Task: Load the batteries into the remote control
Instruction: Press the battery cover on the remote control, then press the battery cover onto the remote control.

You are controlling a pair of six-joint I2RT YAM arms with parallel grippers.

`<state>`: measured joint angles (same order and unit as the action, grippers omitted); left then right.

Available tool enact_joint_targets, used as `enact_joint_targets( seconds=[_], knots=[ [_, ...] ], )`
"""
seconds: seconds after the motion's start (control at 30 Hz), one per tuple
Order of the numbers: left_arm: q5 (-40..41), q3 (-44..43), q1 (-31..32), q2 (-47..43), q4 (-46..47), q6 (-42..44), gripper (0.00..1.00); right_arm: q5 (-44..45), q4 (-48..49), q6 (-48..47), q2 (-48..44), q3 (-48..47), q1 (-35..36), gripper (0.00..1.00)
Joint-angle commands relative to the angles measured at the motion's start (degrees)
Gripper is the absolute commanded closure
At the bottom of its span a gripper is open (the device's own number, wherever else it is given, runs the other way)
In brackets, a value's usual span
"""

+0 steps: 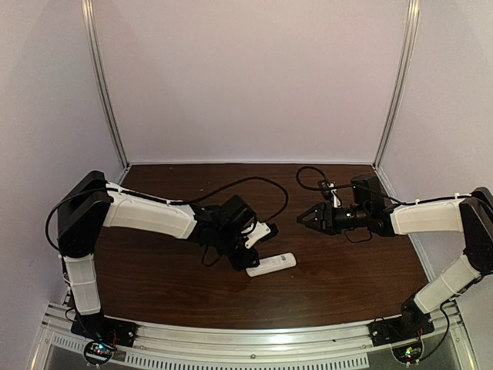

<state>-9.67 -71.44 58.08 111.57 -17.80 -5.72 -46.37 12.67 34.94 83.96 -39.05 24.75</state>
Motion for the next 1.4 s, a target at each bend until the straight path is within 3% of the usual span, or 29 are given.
enact_joint_targets(
  seconds=[0.0,0.13,0.2,0.37,0.57,0.87,1.37],
  knots=[
    [3.32,-0.92,-0.47,-4.60,-0.35,-5.14,0.70,-1.00,1.43,0.84,-1.01,0.46,1.06,0.36],
    [4.83,3.88,-0.69,-9.53,5.11,-13.35,0.49,-1.73,3.05,1.83,0.26,0.37,2.95,0.42],
    [2.74,6.43,-0.74,-10.97,7.77,-18.39,0.45,-1.88,4.34,2.71,1.16,0.25,4.23,0.45],
    [0.32,11.19,-0.68,-10.73,11.91,-33.49,0.50,-2.09,8.12,6.55,3.19,-0.06,8.43,0.53],
    [2.16,15.99,-0.23,-10.77,15.82,-47.44,0.48,-0.66,8.82,8.67,7.35,-1.89,13.22,0.56],
    [7.82,15.39,0.67,-9.96,14.46,-53.25,0.46,0.05,8.49,8.28,13.38,-4.90,17.61,0.62],
    [8.70,12.69,1.14,-5.62,14.51,-54.84,0.50,2.77,7.79,7.41,20.97,-5.97,18.84,0.74]
  ],
)
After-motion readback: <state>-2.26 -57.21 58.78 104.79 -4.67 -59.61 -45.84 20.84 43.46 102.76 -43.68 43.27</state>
